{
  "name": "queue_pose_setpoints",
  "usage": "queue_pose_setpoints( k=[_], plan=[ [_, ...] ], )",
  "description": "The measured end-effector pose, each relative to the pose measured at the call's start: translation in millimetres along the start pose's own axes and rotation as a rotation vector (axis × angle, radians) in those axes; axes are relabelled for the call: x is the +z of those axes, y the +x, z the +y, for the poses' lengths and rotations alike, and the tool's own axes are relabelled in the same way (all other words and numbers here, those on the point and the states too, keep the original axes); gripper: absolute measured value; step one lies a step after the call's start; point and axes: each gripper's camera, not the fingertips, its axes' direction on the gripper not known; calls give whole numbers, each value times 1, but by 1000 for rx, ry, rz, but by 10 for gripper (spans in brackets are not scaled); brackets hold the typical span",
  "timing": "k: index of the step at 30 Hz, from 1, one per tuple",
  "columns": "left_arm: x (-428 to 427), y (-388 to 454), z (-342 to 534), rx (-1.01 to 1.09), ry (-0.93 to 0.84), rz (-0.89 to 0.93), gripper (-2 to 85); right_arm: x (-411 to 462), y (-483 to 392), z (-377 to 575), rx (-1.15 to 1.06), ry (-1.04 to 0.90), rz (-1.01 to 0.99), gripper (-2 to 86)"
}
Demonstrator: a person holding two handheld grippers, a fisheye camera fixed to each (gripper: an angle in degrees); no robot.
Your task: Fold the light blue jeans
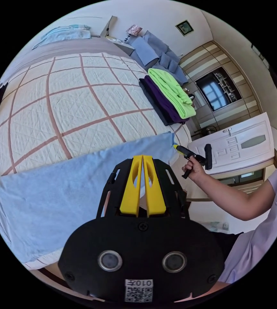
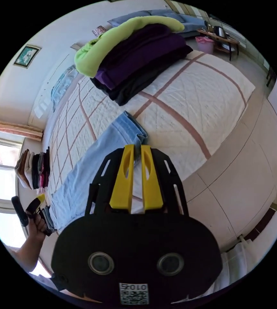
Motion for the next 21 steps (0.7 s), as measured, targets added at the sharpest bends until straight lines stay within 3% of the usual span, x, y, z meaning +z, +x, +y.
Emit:
queue_pose_setpoints(
  k=[5, 11, 13, 17, 21],
  plan=[
    [-26, -32, 19, -39, 49, -10, -2, -35, -17, 14, 34, 113, -167, 47],
    [-83, -108, 56, -147, 152, -44, -2, -55, -187, 56, -492, 66, -215, 46],
    [-100, -132, 68, -171, 183, -47, -2, -37, -268, 97, -691, -7, -292, 46],
    [-138, -184, 93, -227, 222, -89, -1, 29, -356, 168, -845, -114, -385, 48],
    [-161, -234, 122, -323, 222, -122, 0, 173, -396, 244, -984, -537, -200, 50]
  ],
)
